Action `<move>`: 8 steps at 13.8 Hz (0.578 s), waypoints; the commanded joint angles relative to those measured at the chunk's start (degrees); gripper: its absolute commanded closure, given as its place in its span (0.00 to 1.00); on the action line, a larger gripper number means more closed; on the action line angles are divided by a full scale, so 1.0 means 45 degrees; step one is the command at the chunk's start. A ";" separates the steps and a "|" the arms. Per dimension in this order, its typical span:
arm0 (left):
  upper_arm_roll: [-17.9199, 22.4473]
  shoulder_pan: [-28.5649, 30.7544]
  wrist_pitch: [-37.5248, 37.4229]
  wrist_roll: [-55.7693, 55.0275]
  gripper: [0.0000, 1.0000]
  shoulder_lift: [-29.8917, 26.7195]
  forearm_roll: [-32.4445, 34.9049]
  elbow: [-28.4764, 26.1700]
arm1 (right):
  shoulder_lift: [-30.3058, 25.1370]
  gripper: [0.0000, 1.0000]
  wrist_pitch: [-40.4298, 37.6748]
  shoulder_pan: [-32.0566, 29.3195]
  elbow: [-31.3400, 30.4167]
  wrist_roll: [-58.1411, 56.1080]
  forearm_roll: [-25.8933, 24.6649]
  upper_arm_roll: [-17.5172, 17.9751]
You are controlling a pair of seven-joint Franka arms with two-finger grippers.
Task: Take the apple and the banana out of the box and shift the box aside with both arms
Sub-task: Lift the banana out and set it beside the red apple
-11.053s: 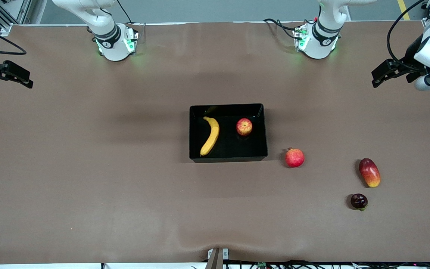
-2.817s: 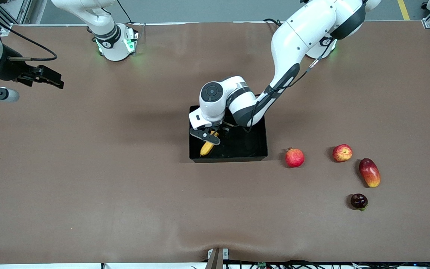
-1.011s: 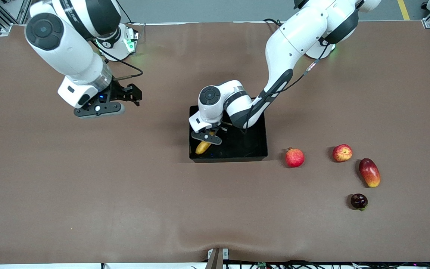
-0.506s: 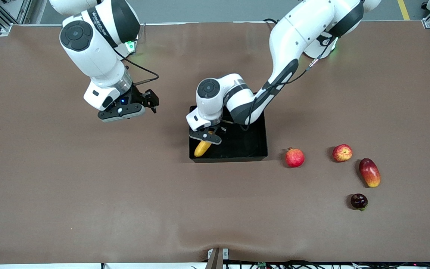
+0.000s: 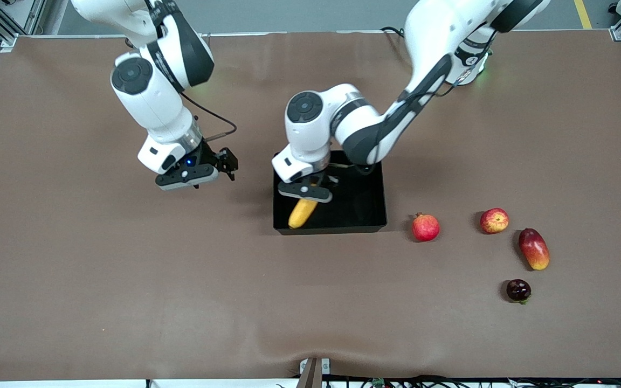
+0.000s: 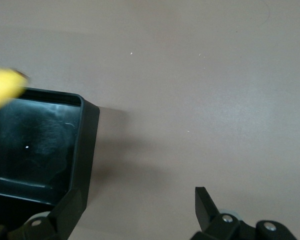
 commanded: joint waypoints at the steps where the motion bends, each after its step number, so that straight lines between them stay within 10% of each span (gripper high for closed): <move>1: -0.0011 0.1475 -0.1041 0.0350 1.00 -0.1454 -0.0911 -0.0420 | -0.0184 0.00 0.0513 0.0210 -0.0669 0.0092 0.0068 -0.0082; 8: -0.0011 0.5461 -0.1650 0.2479 1.00 -0.1633 -0.1539 -0.1200 | 0.0576 0.00 0.3501 0.1323 -0.1550 0.1889 0.0068 -0.0082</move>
